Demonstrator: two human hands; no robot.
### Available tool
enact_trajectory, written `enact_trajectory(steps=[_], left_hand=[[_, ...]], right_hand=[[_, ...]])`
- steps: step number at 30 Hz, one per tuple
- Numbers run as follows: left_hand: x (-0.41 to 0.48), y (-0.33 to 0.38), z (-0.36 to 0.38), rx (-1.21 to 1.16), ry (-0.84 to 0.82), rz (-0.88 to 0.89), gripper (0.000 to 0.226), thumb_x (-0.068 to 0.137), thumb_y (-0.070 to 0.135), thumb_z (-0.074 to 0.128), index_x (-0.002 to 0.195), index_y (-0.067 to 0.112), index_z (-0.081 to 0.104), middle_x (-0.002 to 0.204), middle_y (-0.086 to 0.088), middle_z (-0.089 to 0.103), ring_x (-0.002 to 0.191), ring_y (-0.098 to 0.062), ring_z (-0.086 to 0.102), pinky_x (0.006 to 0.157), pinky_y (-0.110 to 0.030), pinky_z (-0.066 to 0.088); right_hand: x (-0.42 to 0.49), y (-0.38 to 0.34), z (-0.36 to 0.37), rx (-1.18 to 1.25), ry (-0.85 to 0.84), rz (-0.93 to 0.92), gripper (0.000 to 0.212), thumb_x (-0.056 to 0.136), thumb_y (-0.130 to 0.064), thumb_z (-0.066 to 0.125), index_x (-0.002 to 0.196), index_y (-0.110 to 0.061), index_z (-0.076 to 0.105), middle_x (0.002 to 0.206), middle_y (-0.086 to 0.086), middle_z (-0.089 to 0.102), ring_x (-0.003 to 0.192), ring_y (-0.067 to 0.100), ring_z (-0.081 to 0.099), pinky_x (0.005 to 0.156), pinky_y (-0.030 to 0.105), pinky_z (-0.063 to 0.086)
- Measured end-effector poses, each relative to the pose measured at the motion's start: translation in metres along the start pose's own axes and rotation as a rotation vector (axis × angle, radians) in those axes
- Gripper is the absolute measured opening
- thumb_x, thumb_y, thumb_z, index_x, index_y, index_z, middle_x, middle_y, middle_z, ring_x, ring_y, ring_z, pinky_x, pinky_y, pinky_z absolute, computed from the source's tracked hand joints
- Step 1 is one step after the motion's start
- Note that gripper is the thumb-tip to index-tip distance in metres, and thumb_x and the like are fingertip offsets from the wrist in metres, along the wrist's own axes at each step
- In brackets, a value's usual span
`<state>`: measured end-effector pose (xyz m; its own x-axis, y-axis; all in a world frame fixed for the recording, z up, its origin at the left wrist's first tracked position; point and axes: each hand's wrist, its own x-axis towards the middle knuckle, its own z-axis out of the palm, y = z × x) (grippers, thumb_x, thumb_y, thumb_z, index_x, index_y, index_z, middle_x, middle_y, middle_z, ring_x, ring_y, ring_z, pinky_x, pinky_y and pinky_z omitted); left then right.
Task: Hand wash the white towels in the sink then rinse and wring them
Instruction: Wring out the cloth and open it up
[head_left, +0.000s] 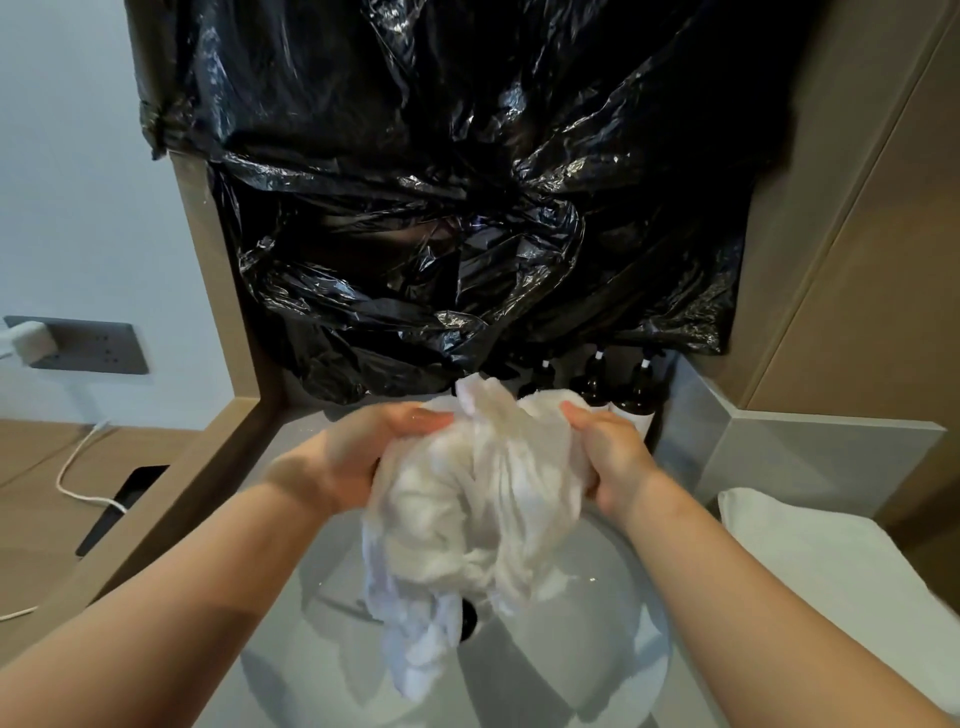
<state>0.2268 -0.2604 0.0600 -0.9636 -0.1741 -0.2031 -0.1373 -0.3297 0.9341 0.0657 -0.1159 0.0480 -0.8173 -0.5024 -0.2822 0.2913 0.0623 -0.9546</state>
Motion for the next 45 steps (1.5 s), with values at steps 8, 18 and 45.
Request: enact_trajectory(steps=[8, 18, 45], left_hand=[[0.000, 0.009, 0.020, -0.276, 0.120, 0.141, 0.048, 0.078, 0.025, 0.056, 0.120, 0.003, 0.055, 0.094, -0.013, 0.066, 0.078, -0.023, 0.068, 0.069, -0.031, 0.059], [0.004, 0.020, 0.036, -0.377, 0.220, 0.333, 0.026, 0.093, 0.023, 0.051, 0.116, 0.010, 0.053, 0.084, -0.011, 0.064, 0.071, -0.022, 0.068, 0.063, -0.033, 0.059], [-0.020, 0.020, 0.019, 0.004, 0.529, 0.426, 0.020, 0.084, 0.015, 0.062, 0.103, 0.011, 0.059, 0.086, -0.009, 0.066, 0.079, -0.022, 0.067, 0.069, -0.034, 0.055]], right_hand=[[-0.011, 0.008, 0.008, -0.489, -0.141, -0.104, 0.030, 0.093, -0.030, 0.055, 0.118, -0.015, 0.049, 0.103, 0.004, 0.063, 0.087, 0.017, 0.061, 0.077, 0.023, 0.047], [-0.054, 0.002, 0.015, -0.364, -0.283, 0.025, 0.067, 0.092, -0.061, 0.037, 0.059, -0.005, 0.055, 0.051, 0.007, 0.055, 0.047, 0.020, 0.054, 0.060, 0.029, 0.050], [-0.049, -0.003, 0.001, 0.019, -0.227, -0.195, 0.058, 0.087, -0.031, 0.063, 0.139, -0.032, 0.039, 0.132, -0.004, 0.058, 0.117, 0.019, 0.058, 0.103, 0.046, 0.044]])
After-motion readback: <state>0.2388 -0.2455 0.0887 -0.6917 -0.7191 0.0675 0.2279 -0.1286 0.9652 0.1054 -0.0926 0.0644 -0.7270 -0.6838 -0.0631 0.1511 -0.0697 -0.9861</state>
